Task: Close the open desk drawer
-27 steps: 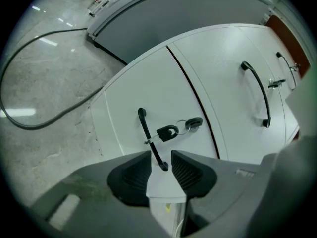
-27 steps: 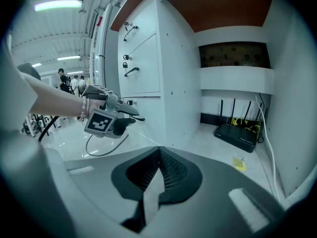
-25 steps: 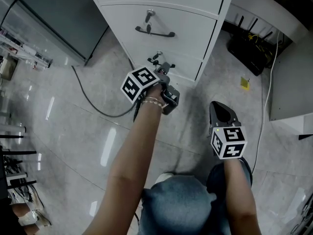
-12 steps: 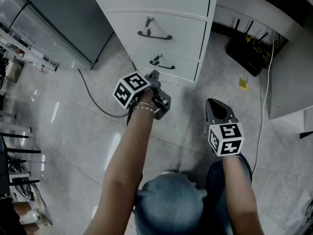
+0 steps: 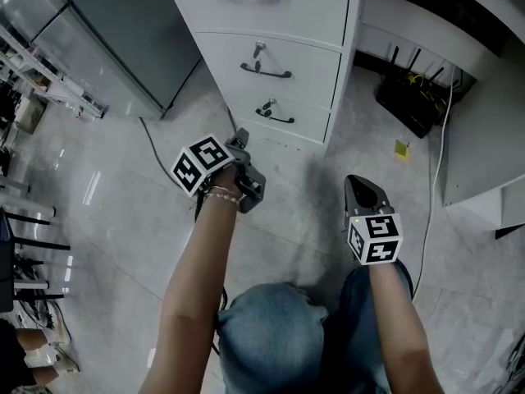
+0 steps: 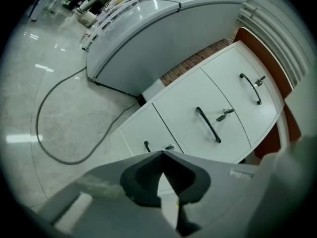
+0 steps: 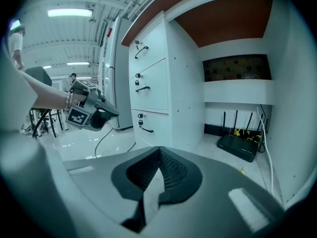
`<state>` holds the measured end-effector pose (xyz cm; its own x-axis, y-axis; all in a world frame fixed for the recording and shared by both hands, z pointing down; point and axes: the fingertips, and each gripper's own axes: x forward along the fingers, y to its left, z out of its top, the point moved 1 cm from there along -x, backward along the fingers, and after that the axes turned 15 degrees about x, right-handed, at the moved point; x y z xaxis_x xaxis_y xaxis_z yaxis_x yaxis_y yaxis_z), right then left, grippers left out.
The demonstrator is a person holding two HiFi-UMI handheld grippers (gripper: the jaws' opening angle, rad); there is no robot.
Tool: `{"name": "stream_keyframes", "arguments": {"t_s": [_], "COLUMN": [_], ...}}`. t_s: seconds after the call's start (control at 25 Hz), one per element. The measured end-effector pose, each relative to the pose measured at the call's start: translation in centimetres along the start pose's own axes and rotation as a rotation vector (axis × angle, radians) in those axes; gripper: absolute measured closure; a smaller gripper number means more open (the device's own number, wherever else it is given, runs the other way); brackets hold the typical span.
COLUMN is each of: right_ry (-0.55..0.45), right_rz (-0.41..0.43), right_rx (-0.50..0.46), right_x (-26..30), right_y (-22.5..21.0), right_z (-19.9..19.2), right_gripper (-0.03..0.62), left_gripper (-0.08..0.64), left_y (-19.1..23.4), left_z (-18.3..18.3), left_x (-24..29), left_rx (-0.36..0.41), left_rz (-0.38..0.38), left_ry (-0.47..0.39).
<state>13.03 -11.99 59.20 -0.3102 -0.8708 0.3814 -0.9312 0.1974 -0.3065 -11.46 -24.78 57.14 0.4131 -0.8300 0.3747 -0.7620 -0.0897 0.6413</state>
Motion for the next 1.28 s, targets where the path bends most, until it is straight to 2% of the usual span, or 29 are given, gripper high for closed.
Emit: {"name": "stream_keyframes", "arguments": {"t_s": [0.36, 0.52, 0.76, 1.08, 1.28], "right_ry": [-0.013, -0.031, -0.063, -0.115, -0.155], "right_rz": [0.037, 0.073, 0.128, 0.201, 0.228], "right_rx": [-0.019, -0.04, -0.076, -0.135, -0.164], "right_x": [-1.4, -2.0, -2.8, -4.2, -5.1], "right_y": [0.9, 2.3, 4.8, 7.9, 9.0], "right_z": [3.9, 5.9, 8.9, 12.8, 15.4], "right_gripper": [0.594, 0.594, 0.594, 0.594, 0.594], "left_gripper": [0.561, 0.561, 0.561, 0.561, 0.561], "left_y": [-1.9, -3.7, -6.3, -8.7, -10.8], "left_z": [1.7, 2.9, 5.0, 6.7, 7.2], "left_x": [-3.0, -4.5, -7.3, -11.2, -14.0], "left_rx": [0.082, 0.188, 0.307, 0.515, 0.74], "left_rz": [-0.006, -0.017, -0.038, -0.023, -0.001], "left_ry": [-0.009, -0.004, -0.059, -0.128, -0.157]}}
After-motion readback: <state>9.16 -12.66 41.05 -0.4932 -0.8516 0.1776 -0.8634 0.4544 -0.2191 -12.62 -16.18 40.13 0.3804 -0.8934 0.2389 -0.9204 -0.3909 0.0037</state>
